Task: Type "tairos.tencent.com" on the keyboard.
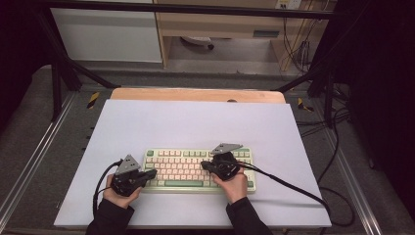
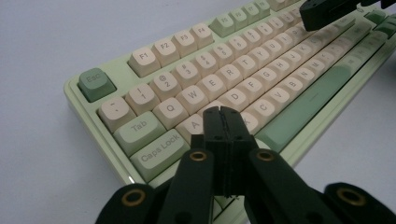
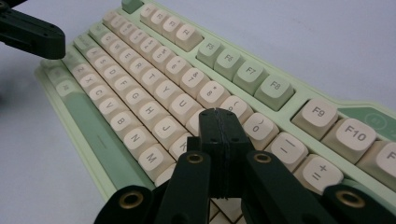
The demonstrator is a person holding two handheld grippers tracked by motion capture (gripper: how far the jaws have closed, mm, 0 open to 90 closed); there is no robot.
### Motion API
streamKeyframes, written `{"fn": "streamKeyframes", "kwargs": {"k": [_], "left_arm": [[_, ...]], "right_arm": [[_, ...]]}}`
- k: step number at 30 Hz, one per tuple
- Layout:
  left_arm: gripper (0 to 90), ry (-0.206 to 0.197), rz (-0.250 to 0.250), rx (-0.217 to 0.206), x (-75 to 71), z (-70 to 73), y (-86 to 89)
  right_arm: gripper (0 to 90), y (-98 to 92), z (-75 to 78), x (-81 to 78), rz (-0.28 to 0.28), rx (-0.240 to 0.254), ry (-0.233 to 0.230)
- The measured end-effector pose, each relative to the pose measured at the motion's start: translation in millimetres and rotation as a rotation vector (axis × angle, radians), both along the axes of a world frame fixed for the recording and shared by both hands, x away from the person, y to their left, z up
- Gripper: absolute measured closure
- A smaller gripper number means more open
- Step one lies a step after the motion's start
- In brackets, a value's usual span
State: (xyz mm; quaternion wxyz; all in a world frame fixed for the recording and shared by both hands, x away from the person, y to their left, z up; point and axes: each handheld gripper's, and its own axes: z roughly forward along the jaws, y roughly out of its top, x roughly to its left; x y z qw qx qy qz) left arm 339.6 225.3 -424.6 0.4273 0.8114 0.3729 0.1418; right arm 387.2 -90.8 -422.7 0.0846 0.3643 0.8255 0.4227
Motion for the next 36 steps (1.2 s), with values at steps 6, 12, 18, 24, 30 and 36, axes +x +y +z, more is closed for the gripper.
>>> {"fn": "streamKeyframes", "kwargs": {"k": [6, 12, 18, 24, 30, 36], "left_arm": [[90.0, 0.001, 0.001, -0.003, 0.5, 0.0, -0.1], [90.0, 0.004, 0.002, -0.004, 1.1, -0.1, -0.2], [90.0, -0.001, 0.001, -0.004, 1.1, 0.4, -0.4], [90.0, 0.002, 0.002, -0.005, 1.4, 0.1, 0.5], [90.0, 0.001, 0.001, -0.005, 1.2, 0.2, 0.4], [90.0, -0.001, 0.0, -0.004, 0.9, 0.1, 0.0]], "right_arm": [[90.0, -3.5, 9.2, -5.4, 0.008, 0.011, -0.019], [90.0, -6.1, 15.5, -10.0, 0.015, 0.013, -0.023], [90.0, -2.8, 16.9, -14.9, 0.028, 0.022, -0.023], [90.0, 2.9, 15.1, -16.3, 0.045, 0.022, -0.022], [90.0, 11.1, 10.2, -18.9, 0.064, 0.026, -0.014], [90.0, 18.5, 7.4, -20.0, 0.079, 0.019, -0.008]]}}
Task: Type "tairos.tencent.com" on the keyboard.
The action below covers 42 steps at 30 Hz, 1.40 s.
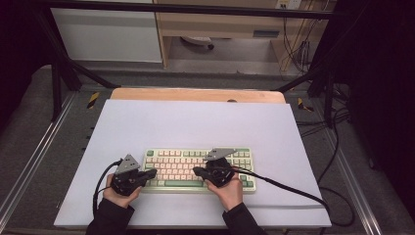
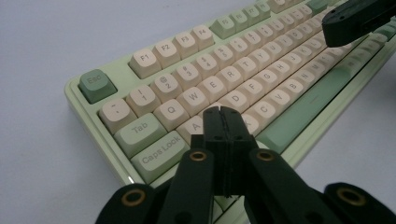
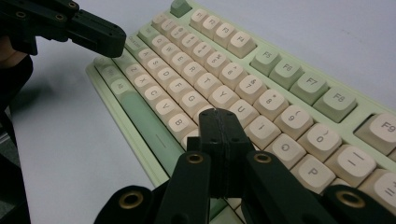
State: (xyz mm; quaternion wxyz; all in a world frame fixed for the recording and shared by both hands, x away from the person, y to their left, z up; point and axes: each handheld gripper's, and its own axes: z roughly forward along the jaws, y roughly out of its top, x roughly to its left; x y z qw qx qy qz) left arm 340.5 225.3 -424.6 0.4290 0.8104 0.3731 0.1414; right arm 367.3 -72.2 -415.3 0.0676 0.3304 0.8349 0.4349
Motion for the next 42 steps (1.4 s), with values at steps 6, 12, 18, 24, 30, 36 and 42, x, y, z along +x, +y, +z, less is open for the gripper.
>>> {"fn": "streamKeyframes", "kwargs": {"k": [6, 12, 18, 24, 30, 36, 42], "left_arm": [[90.0, -0.001, 0.001, -0.001, -0.3, 0.2, 0.3], [90.0, -0.002, 0.0, 0.0, -0.3, 0.2, 0.1], [90.0, -0.003, 0.0, 0.0, -0.4, 0.3, 0.2], [90.0, -0.004, -0.001, 0.001, -0.7, 0.3, -0.1], [90.0, -0.005, -0.002, 0.004, -0.9, 0.4, -0.4], [90.0, -0.009, -0.004, 0.003, -1.0, 1.6, 0.1], [87.4, -0.017, -0.009, -0.002, -1.0, 4.2, 0.7]], "right_arm": [[90.0, 1.5, -5.0, -1.1, 0.005, -0.015, 0.006], [90.0, 2.9, -9.1, -1.6, 0.01, -0.026, 0.012], [90.0, 4.1, -13.5, -1.7, 0.015, -0.039, 0.01], [90.0, 4.6, -15.6, -2.1, 0.014, -0.046, 0.007], [90.0, 5.6, -17.5, -3.3, 0.014, -0.051, 0.004], [89.3, -0.3, -6.6, -5.5, 0.013, -0.031, -0.022], [83.0, -27.9, 5.4, -2.3, -0.034, 0.019, -0.023]]}}
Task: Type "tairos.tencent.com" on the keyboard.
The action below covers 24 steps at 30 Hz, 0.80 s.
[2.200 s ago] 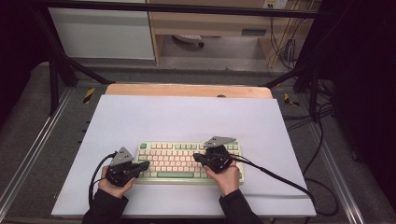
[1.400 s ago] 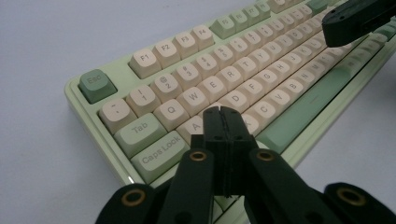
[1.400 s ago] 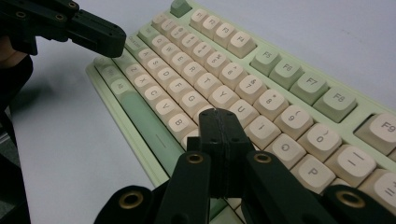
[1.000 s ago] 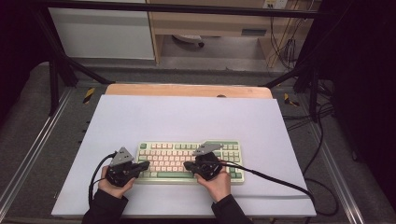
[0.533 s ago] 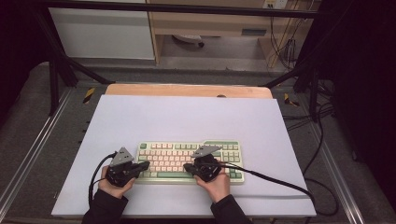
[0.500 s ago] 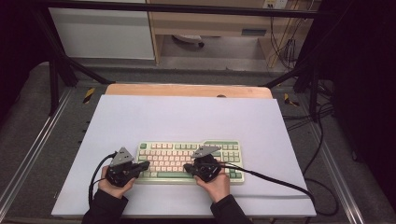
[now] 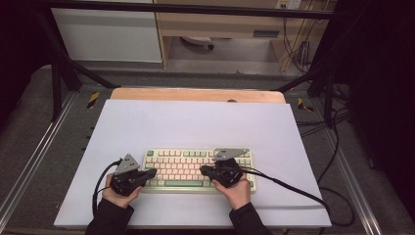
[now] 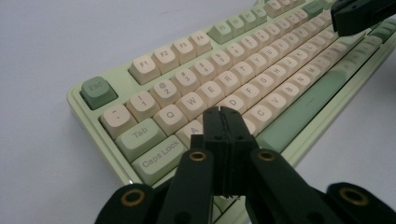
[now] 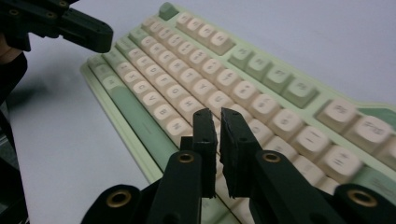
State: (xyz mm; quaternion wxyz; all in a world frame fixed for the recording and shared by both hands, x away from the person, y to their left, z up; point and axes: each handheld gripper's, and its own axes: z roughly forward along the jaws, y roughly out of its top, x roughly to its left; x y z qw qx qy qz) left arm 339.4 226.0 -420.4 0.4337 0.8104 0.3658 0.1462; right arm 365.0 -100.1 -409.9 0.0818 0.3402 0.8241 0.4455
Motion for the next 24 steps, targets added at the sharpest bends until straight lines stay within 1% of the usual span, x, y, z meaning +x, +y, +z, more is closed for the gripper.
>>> {"fn": "streamKeyframes", "kwargs": {"k": [2, 3, 8, 10, 11, 13, 14, 15, 18, 19, 20, 22, 24], "left_arm": [[81.6, 0.0, -0.004, -0.008, 0.7, 1.2, 1.2], [77.9, -0.003, -0.003, -0.008, 0.8, 1.7, 1.7], [56.2, -0.01, -0.017, 0.0, 2.5, 3.8, 4.3], [49.0, -0.009, -0.025, 0.006, 2.9, 3.3, 5.2], [46.0, -0.009, -0.027, 0.008, 2.8, 3.1, 5.5], [41.3, -0.003, -0.033, 0.014, 2.7, 2.5, 6.6], [39.0, -0.007, -0.033, 0.02, 2.4, 2.1, 7.5], [36.3, -0.009, -0.034, 0.023, 2.0, 2.0, 8.2], [27.0, -0.017, -0.034, 0.042, 0.7, 1.9, 11.8], [24.2, -0.017, -0.033, 0.041, 0.4, 1.9, 13.1], [22.7, -0.013, -0.035, 0.038, 0.1, 2.0, 15.4], [20.3, -0.015, -0.035, 0.039, -0.9, 1.9, 18.8], [17.1, -0.01, -0.037, 0.045, -1.4, 0.8, 22.1]], "right_arm": [[79.3, -8.5, 3.5, 0.9, -0.021, 0.002, 0.002], [76.1, -14.3, 5.9, 1.3, -0.032, 0.005, -0.006], [60.3, -35.0, 11.5, 0.3, -0.05, -0.014, -0.017], [50.3, -45.8, 12.4, -1.1, -0.049, -0.014, -0.011], [44.9, -50.4, 12.3, -1.4, -0.049, -0.021, -0.02], [39.7, -58.4, 11.8, -2.5, -0.057, -0.026, -0.01], [35.9, -63.1, 11.5, -3.1, -0.061, -0.02, -0.003], [31.2, -68.4, 10.8, -3.4, -0.069, -0.011, -0.006], [18.0, -78.7, 8.8, -4.3, -0.067, -0.015, -0.01], [15.4, -82.7, 7.2, -5.0, -0.07, -0.023, -0.008], [14.1, -85.7, 6.5, -5.0, -0.066, -0.034, -0.012], [9.2, -92.7, 3.7, -6.9, -0.077, -0.042, -0.015], [6.4, -101.7, 0.6, -8.3, -0.082, -0.049, -0.001]]}}
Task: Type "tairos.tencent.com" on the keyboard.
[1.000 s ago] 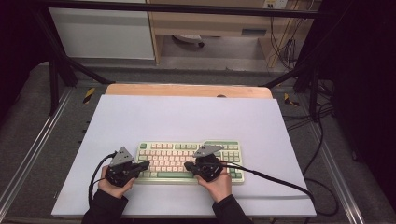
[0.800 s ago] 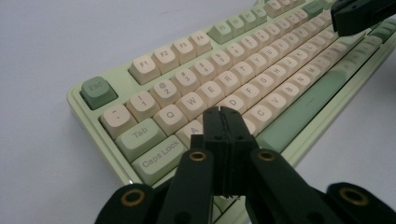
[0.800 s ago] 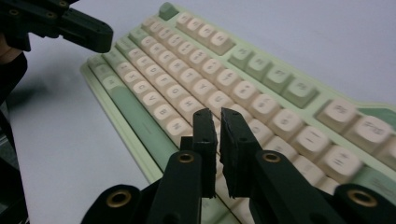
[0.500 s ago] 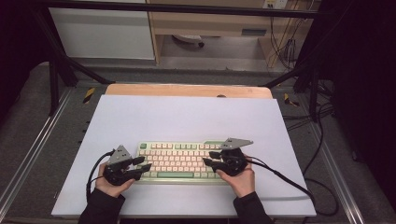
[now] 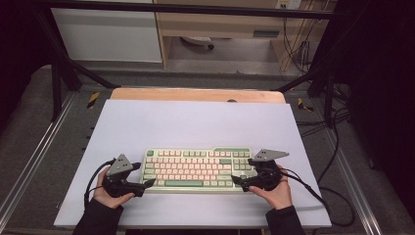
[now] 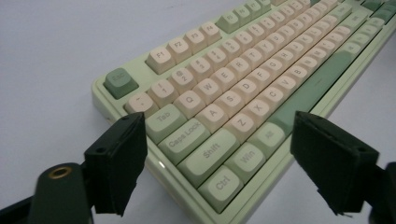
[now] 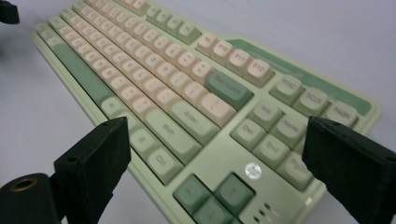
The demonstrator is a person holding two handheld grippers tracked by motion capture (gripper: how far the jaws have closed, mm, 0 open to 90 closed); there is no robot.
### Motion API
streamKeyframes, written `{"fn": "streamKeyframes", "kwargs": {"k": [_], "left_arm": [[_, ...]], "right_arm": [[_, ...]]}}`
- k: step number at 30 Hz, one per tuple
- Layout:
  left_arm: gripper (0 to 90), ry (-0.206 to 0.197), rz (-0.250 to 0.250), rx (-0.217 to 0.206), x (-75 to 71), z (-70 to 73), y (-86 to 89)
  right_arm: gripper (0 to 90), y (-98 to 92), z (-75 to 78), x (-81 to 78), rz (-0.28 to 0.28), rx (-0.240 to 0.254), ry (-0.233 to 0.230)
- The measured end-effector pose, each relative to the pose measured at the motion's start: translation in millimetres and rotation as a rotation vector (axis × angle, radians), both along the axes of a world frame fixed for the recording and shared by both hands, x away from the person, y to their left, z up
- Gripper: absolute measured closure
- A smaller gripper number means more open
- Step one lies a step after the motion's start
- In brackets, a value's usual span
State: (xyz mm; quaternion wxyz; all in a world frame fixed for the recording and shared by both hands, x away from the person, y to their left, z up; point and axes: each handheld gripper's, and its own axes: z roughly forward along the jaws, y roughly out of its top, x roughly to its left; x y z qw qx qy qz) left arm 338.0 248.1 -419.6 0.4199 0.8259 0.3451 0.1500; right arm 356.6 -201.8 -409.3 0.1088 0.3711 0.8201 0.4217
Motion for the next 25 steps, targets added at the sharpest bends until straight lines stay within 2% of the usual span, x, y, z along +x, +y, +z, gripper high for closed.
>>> {"fn": "streamKeyframes", "kwargs": {"k": [5, 9, 12, 25], "left_arm": [[12.1, 0.022, -0.004, 0.029, -0.8, -5.3, 6.3], [10.0, 0.028, -0.003, 0.032, -1.3, -8.0, 10.4], [7.8, 0.03, -0.002, 0.036, -1.9, -10.0, 12.3], [7.0, 0.026, 0.001, 0.034, -4.3, -15.8, 17.1]], "right_arm": [[3.5, -19.3, -9.3, -6.5, -0.046, 0.022, -0.017], [2.4, -35.6, -18.3, -10.9, -0.067, 0.056, 0.001], [0.9, -43.0, -22.3, -12.3, -0.069, 0.052, 0.017], [0.5, -51.7, -32.3, -17.8, -0.062, 0.052, 0.027]]}}
